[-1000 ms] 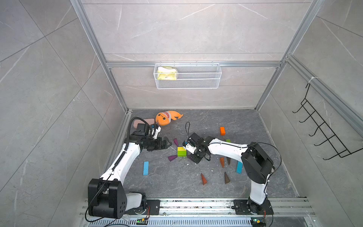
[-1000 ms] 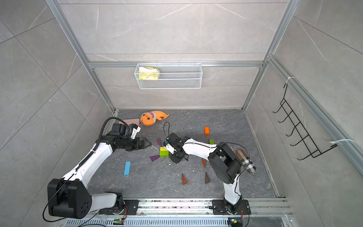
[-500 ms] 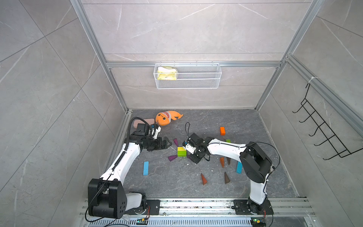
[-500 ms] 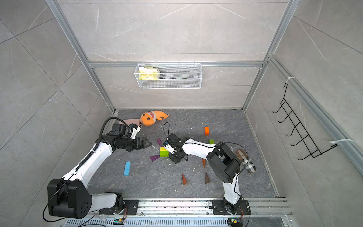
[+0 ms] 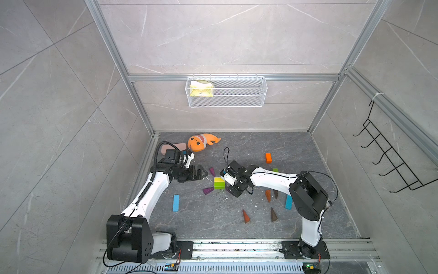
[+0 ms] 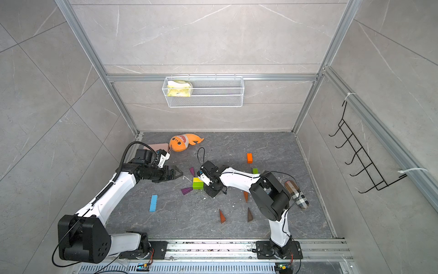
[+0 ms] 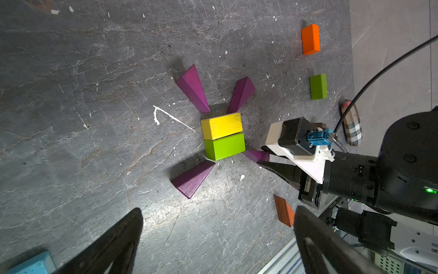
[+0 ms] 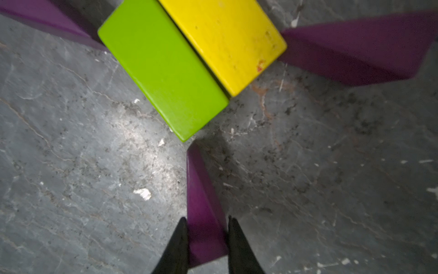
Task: Assemble a small pinwheel with building blocks
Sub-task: Assemble the building block at the center of the board.
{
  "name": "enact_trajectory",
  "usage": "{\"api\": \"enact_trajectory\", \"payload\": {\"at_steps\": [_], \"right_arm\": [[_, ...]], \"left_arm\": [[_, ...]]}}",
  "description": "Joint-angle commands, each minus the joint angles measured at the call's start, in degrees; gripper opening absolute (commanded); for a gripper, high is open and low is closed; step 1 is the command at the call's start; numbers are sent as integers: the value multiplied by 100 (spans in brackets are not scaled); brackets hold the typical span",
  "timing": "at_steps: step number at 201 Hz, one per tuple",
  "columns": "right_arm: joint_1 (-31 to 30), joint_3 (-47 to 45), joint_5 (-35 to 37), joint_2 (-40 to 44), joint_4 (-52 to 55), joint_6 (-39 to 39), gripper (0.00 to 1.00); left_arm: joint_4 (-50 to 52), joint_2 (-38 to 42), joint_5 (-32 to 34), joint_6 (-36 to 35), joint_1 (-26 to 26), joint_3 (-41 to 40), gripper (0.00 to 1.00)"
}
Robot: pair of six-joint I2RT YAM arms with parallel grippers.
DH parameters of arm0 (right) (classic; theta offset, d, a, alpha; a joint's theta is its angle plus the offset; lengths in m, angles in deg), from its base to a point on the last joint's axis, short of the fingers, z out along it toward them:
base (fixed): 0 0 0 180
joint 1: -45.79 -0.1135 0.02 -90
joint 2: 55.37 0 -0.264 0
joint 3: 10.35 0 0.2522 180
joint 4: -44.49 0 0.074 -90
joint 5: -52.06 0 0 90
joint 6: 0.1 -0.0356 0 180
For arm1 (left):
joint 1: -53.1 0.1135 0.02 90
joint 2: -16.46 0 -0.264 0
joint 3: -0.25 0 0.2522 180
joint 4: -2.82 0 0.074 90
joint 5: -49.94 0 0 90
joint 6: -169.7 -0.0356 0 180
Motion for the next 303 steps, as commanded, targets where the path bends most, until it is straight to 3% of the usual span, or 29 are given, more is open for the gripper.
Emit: {"api": "enact_trajectory", "payload": {"at_steps": [1,125,150,175,230,271,303], "right_arm": [[35,-17,78,-113,1,-101,21],[33,19,52,-122,18,-137,26],[31,27,58,-121,27,-155,30],[39,12,69,-104,18,-166,43],[40,-72,103,167,26,-237,44],[21,-750,-214,1279,-291,-982,45],[12,-1322,-195,1914,-537,-2149,45]], "left_arm": [[4,8,-150,-114,35,-6,100],[33,12,-143,-125,35,-5,100],[36,3,-149,-140,37,-8,100],[53,2,-149,-141,37,-6,100],[64,-19,-152,-141,34,4,100],[48,36,-230,-141,34,3,100],[19,108,-287,-109,28,-27,100]]}}
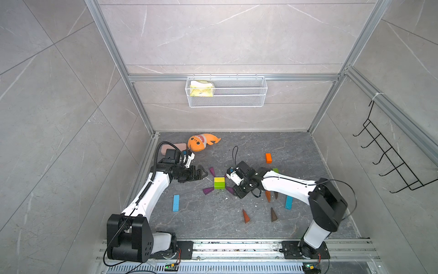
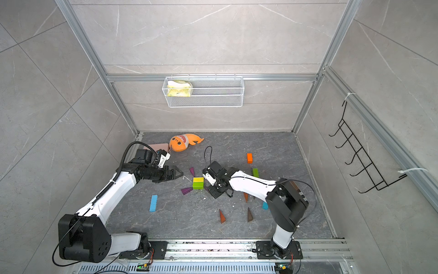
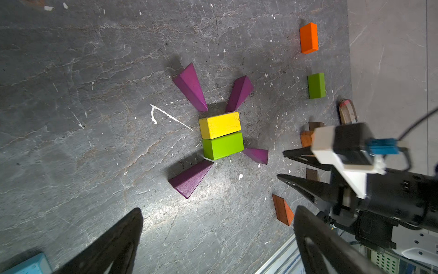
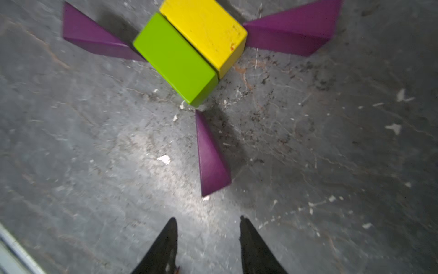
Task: Assemble a small pinwheel with building blocks
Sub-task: Assemble the building block at the center of the board, then adjust the building block at the center of the board.
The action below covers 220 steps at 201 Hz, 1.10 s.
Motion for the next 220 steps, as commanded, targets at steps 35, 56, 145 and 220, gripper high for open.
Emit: {"api": "enact_trajectory", "payload": {"at_steps": [35,56,145,220], "right_arm": [[-2,-705,577,414,-206,-2796,42],[3,-995,685,542,-430,-3572,42],[1,-1309,1075,867,-210,-4354,56],[-16,-1300,1129,877,-259,-4456,43]], "left_arm": [[-15,224,-264,-80,23,-64,100],[-46,262,-315,-44,23,-76,100],[-29,346,-265,-44,24,-119,100],[-46,343,-284,-35,23,-122,100]]}}
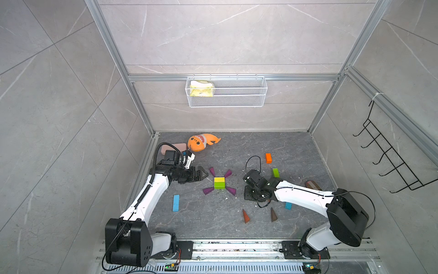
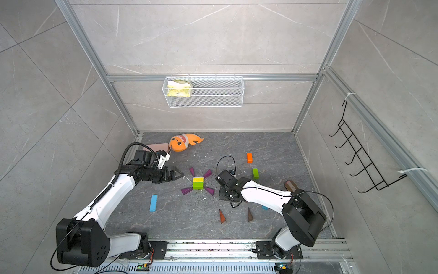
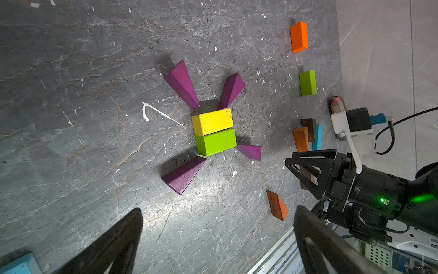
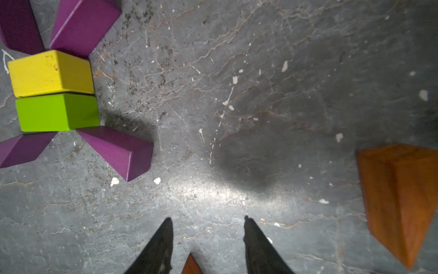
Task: Assemble a small pinwheel with building blocks
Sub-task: Adjust the building block at the center of the board.
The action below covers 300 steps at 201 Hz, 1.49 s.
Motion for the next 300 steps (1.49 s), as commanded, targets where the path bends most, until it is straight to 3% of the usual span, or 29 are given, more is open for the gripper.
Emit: {"api": "enact_trajectory", "payload": {"at_steps": [1,71,92,186,300], "right_arm": [[-18,-28,103,87,6,-115,43],[-123,164,5,-248,-127,-101,36],[-150,238,-73,-400,-164,-93,28],[-230,909,-83,-1358,-312,-92,28],[-230,1110,-14,-1666,-362,-47,29]], "left_arm": [[-41,145,-138,-40,23,-7,100],[-52,150,-125,-31,23,-13,100],[-54,145,-125,-31,23,-17,100],[-67,125,-151,-13,23,-26,100],[-80,103,-187,-5,23,-29,100]]}}
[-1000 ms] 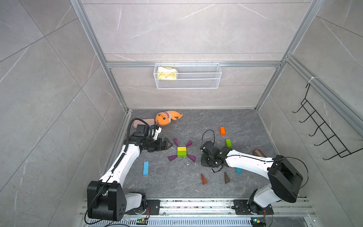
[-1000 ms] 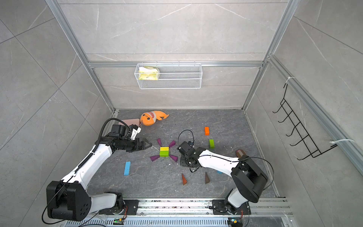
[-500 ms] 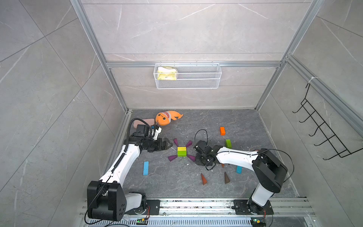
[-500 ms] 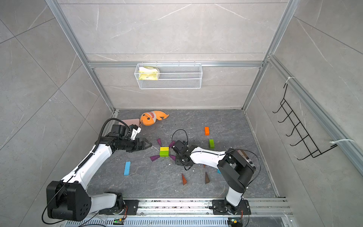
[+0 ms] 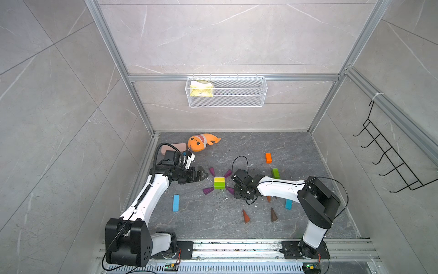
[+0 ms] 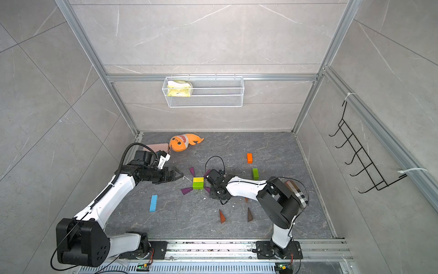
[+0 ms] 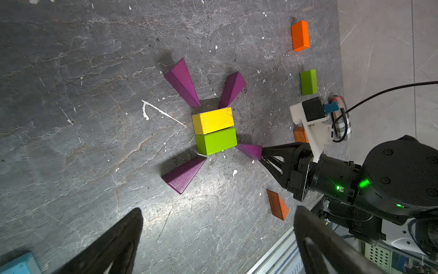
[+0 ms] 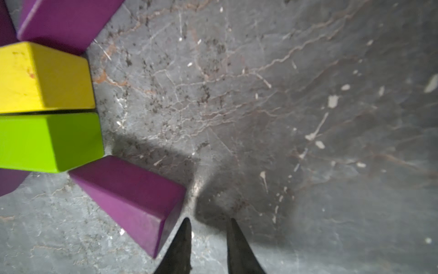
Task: Assemble a small pinwheel with building blocks
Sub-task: Adjust the building block at the center of the board.
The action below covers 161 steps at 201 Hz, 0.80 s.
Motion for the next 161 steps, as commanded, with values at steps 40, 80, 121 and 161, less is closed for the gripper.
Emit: {"api": "enact_trajectory", "payload": {"at_steps": [40,80,121,161], "right_arm": [[-25,263,183,-135,88,34,30],[-25,294,204,-167,82,62,31],[-20,287,202,-190,55,77,31],[-19,316,178,-224,50,87,32]], "left_arm": [[-81,81,-186,-8,21,-7,100],[-75,64,-184,-7,25,-11,100],[-74,47,-186,-7,23,-11,100],[-78,33,-187,5,23,-11,100]]}}
